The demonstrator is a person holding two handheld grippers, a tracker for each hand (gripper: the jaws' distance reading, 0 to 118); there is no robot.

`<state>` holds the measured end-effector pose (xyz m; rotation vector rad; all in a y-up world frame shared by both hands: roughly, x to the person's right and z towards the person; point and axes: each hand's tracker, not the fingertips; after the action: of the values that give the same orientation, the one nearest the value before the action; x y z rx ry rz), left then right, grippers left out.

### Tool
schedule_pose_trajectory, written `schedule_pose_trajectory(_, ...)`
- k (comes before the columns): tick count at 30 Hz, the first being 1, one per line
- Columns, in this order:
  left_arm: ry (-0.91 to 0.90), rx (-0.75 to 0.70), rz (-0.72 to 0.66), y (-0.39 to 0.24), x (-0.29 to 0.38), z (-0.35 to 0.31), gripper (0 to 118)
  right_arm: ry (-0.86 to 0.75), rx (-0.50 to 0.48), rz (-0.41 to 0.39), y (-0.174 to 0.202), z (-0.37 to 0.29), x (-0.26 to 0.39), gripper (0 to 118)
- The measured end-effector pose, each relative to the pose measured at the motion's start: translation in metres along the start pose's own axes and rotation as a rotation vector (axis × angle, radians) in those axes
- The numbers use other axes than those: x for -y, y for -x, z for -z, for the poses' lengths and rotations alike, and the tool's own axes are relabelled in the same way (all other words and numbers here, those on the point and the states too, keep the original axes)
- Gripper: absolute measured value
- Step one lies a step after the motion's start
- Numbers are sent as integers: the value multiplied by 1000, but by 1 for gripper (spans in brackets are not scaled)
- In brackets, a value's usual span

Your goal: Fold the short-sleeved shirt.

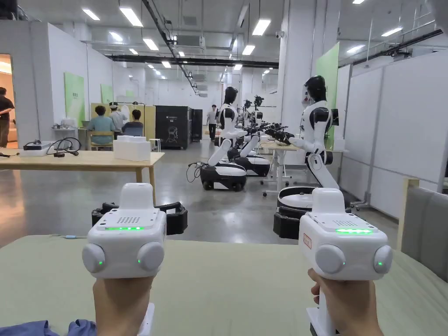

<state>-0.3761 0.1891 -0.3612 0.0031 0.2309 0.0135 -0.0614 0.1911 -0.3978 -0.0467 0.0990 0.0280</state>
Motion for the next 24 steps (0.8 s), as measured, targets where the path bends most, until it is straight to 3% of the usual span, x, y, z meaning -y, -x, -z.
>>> schedule_pose_trajectory(10, 3, 5, 2, -1, 0, 0, 118, -2, -3, -3, 0, -1, -1, 118)
schedule_pose_trajectory(12, -1, 11, 61, -2, -2, 0, 118, 3, -5, -39, 1, 0, -2, 118)
schedule_pose_trajectory(13, -12, 14, 120, -4, -3, 0, 118, 9, -7, -94, 2, 1, -4, 118)
schedule_pose_trajectory(15, -40, 10, 305, -11, -7, 0, 118, 6, 3, -249, 9, 2, -5, 118)
schedule_pose_trajectory(17, -51, 19, 515, -20, -8, 0, 118, 4, 6, -452, 20, 4, -2, 118)
schedule_pose_trajectory(24, -49, -8, 1373, -52, 34, 7, 118, 16, -26, -1371, 59, 1, 55, 118)
